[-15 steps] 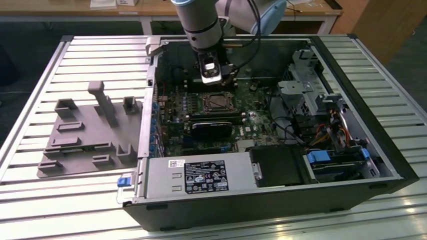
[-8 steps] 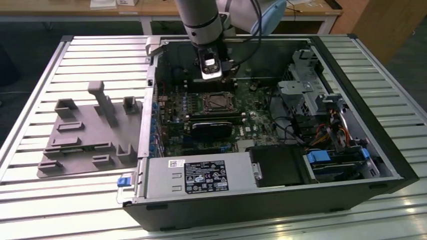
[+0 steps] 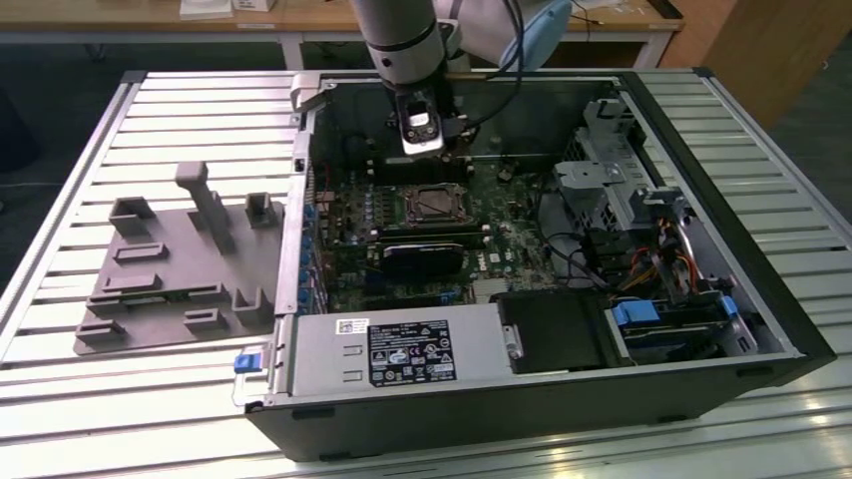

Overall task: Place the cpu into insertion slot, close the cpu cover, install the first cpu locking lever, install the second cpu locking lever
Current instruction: 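Install the first cpu locking lever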

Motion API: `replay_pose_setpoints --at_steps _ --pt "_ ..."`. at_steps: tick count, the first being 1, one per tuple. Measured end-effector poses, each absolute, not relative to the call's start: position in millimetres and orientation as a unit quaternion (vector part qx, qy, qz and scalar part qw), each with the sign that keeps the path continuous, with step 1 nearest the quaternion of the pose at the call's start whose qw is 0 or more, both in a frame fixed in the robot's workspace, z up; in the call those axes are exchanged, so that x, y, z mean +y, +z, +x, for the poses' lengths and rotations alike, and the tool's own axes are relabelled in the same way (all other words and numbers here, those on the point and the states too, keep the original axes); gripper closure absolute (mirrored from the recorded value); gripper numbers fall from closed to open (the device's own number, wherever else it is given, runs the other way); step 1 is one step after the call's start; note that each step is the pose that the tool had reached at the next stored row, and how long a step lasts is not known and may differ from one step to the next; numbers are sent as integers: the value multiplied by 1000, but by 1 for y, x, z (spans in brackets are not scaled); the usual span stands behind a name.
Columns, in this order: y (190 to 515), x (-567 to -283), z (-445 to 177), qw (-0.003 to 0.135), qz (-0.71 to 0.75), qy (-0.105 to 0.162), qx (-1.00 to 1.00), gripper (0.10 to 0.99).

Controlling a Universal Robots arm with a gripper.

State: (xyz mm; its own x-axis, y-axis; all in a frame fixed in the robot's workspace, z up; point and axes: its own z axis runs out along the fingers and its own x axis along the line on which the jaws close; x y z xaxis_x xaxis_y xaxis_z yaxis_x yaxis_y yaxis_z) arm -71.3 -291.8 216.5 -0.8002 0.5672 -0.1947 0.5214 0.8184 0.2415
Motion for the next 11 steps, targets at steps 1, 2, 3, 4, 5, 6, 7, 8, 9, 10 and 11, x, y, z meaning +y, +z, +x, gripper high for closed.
replay_pose_setpoints --at_steps 1,2,3,4,5,6,7,8,9,10,11 --pt "217 -292 -71 130 288 88 945 984" --pt "217 -292 -71 129 288 88 945 984" --pt "216 -292 -70 126 288 87 945 984" --pt "216 -292 -69 122 289 86 946 984" --pt "216 -293 -68 116 289 84 946 984" --pt "216 -293 -67 110 290 82 947 984" --pt "216 -293 -66 104 290 80 948 984" --pt "216 -294 -65 98 291 78 949 984" --pt "216 -294 -64 92 291 76 949 984" --pt "216 -295 -63 87 292 74 950 984" --pt "216 -296 -63 82 292 72 950 984"
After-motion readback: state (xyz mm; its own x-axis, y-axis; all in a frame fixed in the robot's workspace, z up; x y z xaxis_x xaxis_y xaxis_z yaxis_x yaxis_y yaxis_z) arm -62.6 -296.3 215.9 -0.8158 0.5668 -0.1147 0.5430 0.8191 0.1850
